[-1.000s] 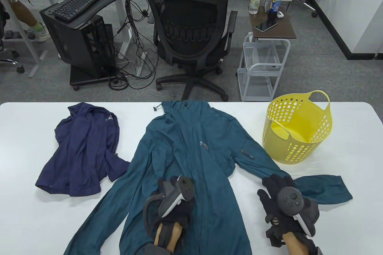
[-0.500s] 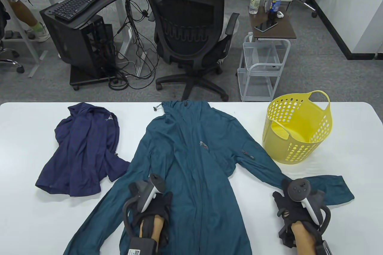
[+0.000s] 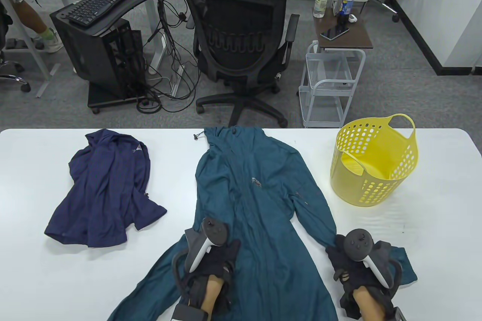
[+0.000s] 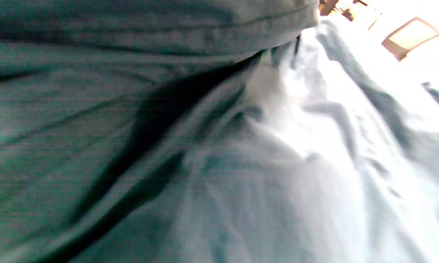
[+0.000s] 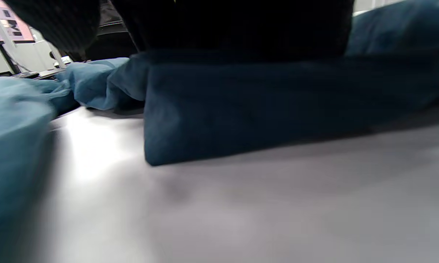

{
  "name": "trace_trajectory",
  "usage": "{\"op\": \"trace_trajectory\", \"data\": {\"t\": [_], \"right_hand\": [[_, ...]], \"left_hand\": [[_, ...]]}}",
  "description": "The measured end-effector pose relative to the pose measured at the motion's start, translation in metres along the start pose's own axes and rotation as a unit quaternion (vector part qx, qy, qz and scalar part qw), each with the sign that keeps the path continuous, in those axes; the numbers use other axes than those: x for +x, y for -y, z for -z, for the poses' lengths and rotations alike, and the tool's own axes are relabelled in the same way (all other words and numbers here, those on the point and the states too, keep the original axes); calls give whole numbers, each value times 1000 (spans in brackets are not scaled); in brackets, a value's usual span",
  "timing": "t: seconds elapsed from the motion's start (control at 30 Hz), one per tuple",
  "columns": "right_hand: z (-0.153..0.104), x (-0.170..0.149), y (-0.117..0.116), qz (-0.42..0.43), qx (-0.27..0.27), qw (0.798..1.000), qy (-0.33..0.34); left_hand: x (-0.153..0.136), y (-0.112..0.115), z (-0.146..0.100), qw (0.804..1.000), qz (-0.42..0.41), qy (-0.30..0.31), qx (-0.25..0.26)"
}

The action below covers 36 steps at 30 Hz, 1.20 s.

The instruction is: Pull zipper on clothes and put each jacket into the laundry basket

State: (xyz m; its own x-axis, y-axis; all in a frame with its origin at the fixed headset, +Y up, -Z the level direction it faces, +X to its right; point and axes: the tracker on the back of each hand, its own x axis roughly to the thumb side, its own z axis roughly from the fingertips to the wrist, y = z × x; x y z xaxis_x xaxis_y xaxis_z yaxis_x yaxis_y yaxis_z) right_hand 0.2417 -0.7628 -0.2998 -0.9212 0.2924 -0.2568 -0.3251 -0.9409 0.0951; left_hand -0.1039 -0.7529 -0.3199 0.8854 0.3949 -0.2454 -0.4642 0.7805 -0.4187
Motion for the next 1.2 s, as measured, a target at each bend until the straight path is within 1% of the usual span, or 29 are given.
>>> {"op": "trace_trajectory", "data": {"t": [0.13,0.2,0.23,0.3,0.4,0.43,0.5,0.53,0.57,0.63,0.7,0.8,0.83,0.93,0.97,1.0,1.03,1.07,1.13,1.2], "right_hand": [[-10,22,-7,8,19,1000,18],[-14,34,-12,16,38,999,30],[-16,42,-14,10,58,997,41],[-18,55,-20,11,84,995,54],[-20,72,-27,42,119,990,60],[-19,78,-29,37,142,987,68],[-20,87,-31,33,164,983,76],[-21,91,-32,39,170,982,75],[-21,94,-34,45,173,981,78],[-20,98,-38,47,196,975,93],[-19,98,-40,58,206,971,104],[-18,95,-44,109,194,970,95],[-17,94,-45,106,189,972,93],[-16,93,-46,94,146,982,80],[-17,92,-47,97,131,984,71],[-17,91,-47,99,121,985,72],[-16,90,-47,99,120,985,72],[-15,88,-45,102,111,986,75],[-14,82,-42,135,96,983,76],[-13,75,-36,173,85,978,78]], "left_hand": [[14,13,-3,995,-59,55,-58],[20,23,-3,985,-112,84,-102],[23,28,-2,978,-141,98,-122],[27,38,0,961,-188,119,-163],[29,51,5,928,-250,149,-231],[30,56,7,910,-280,161,-258],[30,60,9,885,-335,171,-275],[29,61,9,868,-374,171,-276],[27,61,8,857,-398,168,-280],[22,59,8,847,-419,165,-283],[17,59,11,845,-428,156,-280],[10,59,14,835,-450,143,-282],[10,60,15,834,-449,143,-286],[14,60,13,837,-439,148,-293],[16,59,11,841,-432,148,-290],[18,57,9,851,-419,149,-280],[20,55,8,857,-409,153,-274],[22,51,5,869,-390,159,-260],[26,46,1,882,-368,175,-237],[30,39,-3,882,-362,200,-227]]}}
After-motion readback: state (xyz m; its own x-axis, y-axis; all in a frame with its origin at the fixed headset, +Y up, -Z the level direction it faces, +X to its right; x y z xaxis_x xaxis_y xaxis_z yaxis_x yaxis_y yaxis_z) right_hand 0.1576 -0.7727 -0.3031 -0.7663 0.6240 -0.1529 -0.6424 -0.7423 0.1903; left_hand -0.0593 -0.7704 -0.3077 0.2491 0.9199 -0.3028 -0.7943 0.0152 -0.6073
